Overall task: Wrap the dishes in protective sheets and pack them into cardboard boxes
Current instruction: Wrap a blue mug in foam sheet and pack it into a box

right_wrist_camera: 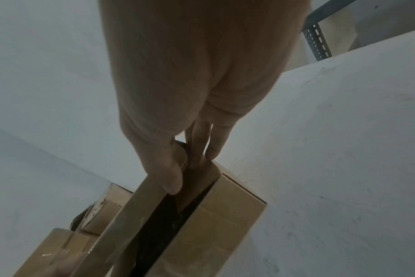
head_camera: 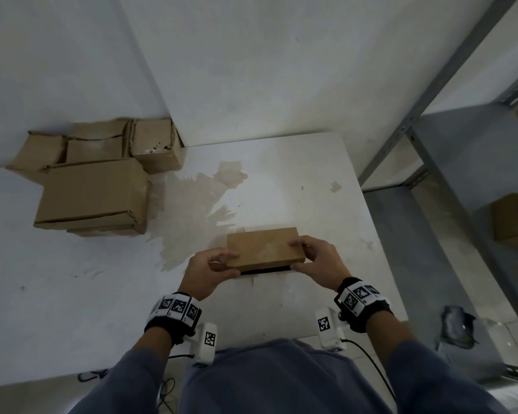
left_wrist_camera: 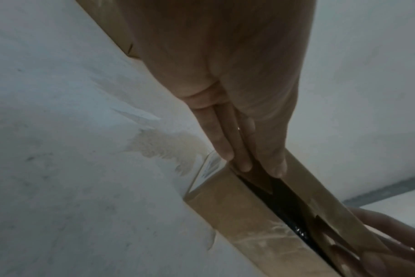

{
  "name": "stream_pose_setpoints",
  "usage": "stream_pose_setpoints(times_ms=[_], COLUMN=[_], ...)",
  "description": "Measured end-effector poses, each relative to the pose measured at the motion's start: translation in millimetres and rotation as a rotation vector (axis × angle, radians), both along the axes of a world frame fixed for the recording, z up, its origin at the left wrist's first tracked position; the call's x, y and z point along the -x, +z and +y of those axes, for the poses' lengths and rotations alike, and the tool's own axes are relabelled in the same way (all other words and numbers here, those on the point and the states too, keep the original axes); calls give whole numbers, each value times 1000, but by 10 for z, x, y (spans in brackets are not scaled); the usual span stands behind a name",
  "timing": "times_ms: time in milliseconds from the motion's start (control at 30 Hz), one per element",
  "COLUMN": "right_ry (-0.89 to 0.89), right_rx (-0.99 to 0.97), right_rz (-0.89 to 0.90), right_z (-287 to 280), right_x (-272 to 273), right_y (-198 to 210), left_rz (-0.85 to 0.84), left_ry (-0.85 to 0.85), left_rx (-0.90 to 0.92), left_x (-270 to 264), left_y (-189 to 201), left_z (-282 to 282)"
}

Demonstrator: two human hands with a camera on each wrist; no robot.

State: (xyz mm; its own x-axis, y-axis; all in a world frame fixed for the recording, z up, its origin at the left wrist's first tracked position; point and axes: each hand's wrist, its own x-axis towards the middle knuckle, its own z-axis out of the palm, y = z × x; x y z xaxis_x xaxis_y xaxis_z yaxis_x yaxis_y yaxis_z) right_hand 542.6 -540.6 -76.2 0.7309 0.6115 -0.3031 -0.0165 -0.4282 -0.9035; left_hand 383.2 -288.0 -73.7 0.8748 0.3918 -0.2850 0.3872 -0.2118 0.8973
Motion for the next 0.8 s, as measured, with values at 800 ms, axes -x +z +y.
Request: stream_pose_setpoints(times_ms=[800], right_ry=[127], right_rx=[188], right_rz=[-464], right_z=[-118], right_x=[108], right_y=[-98], left_rz=[-59], left_ry=[-134], left_rx=[-257], left_x=[77], left_y=[-119], left_z=[39])
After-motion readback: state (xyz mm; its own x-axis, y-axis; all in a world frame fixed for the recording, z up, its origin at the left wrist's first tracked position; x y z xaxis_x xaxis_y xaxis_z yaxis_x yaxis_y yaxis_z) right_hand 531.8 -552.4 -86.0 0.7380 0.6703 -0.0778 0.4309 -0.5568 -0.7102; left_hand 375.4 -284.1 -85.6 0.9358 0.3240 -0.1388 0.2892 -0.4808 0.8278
